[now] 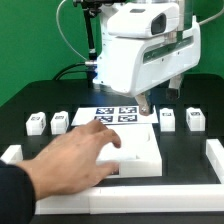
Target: Assemble one leg
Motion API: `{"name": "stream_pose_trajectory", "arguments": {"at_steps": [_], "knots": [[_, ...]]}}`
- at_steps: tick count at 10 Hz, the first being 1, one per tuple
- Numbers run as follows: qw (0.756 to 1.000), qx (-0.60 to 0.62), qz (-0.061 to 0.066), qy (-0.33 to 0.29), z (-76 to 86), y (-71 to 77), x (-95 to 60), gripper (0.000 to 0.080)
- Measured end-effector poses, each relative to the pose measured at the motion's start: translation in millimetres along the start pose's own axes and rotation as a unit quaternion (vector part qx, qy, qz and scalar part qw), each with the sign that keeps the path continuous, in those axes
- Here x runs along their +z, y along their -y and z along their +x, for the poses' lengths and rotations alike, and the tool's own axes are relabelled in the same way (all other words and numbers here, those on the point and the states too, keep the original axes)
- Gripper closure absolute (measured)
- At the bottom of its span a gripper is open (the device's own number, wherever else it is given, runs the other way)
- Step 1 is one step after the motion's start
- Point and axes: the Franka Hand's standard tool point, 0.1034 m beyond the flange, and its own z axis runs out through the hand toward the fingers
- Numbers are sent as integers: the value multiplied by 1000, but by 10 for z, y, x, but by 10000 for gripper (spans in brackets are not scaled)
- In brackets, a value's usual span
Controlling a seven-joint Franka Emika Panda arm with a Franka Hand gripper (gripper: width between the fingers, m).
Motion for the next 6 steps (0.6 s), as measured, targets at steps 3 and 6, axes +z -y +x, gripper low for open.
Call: {"name": "stream_pose_trajectory", "arguments": {"at_steps": [3, 6], "knots": [[1000, 0, 0, 0, -1, 2, 6, 150], [1000, 0, 1, 0, -2, 2, 8, 150]]}}
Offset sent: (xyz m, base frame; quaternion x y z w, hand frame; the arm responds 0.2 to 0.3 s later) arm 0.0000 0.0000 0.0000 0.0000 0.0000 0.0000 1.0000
